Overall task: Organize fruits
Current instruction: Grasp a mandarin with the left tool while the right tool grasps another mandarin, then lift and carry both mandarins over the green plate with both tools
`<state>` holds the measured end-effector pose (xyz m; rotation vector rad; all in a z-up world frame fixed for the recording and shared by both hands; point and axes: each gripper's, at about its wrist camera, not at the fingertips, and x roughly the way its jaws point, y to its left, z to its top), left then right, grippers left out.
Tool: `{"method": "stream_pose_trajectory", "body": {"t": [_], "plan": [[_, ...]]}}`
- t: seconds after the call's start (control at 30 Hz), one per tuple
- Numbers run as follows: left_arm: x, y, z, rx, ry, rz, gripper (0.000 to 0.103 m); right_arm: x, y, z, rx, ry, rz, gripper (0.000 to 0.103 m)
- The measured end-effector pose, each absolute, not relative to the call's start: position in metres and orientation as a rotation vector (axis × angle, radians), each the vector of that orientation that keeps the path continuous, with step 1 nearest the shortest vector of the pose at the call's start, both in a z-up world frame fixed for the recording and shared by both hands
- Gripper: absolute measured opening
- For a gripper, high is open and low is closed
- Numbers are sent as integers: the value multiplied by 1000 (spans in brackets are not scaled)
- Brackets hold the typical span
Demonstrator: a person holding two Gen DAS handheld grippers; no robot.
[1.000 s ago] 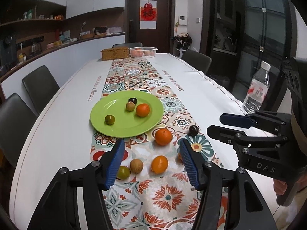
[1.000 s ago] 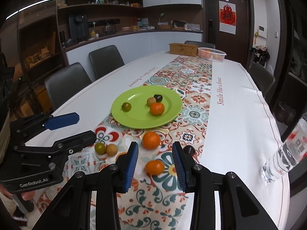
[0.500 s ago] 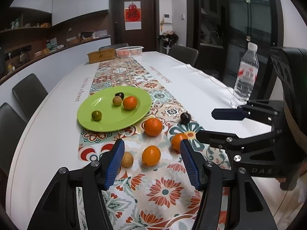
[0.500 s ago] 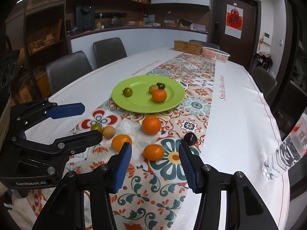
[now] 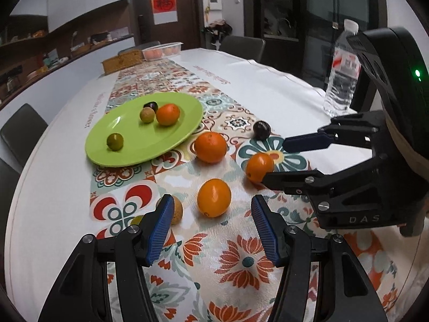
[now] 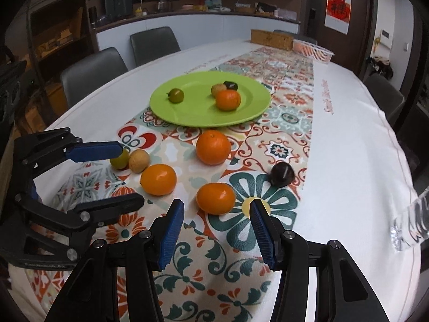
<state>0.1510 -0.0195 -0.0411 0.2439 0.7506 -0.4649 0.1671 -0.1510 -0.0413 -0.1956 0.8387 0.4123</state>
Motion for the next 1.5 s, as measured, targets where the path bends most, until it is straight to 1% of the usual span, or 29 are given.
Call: {"method": "stream_pose_trajectory", "body": {"t": [0.17, 0.27, 0.47, 0.6, 0.67, 0.7, 0.77, 1.1, 1.5], "plan": [[160, -23, -48, 265, 766, -489, 58, 176, -147, -50, -203, 865, 422, 52], [167, -23, -52, 264, 782, -500, 54, 180, -147, -53, -204, 870, 421, 52], [176, -28, -54, 275, 783, -524, 50, 186, -146, -56, -192, 874, 423, 52], [182, -30, -59, 253, 817, -537, 41, 189, -147, -57, -184, 878, 427, 51], [183, -30, -61, 247, 829, -537, 36, 189, -147, -56, -184, 877, 430, 46], [183, -30, -61, 242, 833, -535, 31, 189, -147, -57, -184, 878, 432, 44], [183, -30, -61, 223, 842, -541, 31, 189, -148, -57, -177, 879, 438, 37], [171, -26, -46, 159, 820, -497, 31, 182, -151, -50, -158, 868, 438, 37], [153, -13, -12, 108, 739, -456, 31, 163, -149, -15, -139, 781, 444, 37]]}}
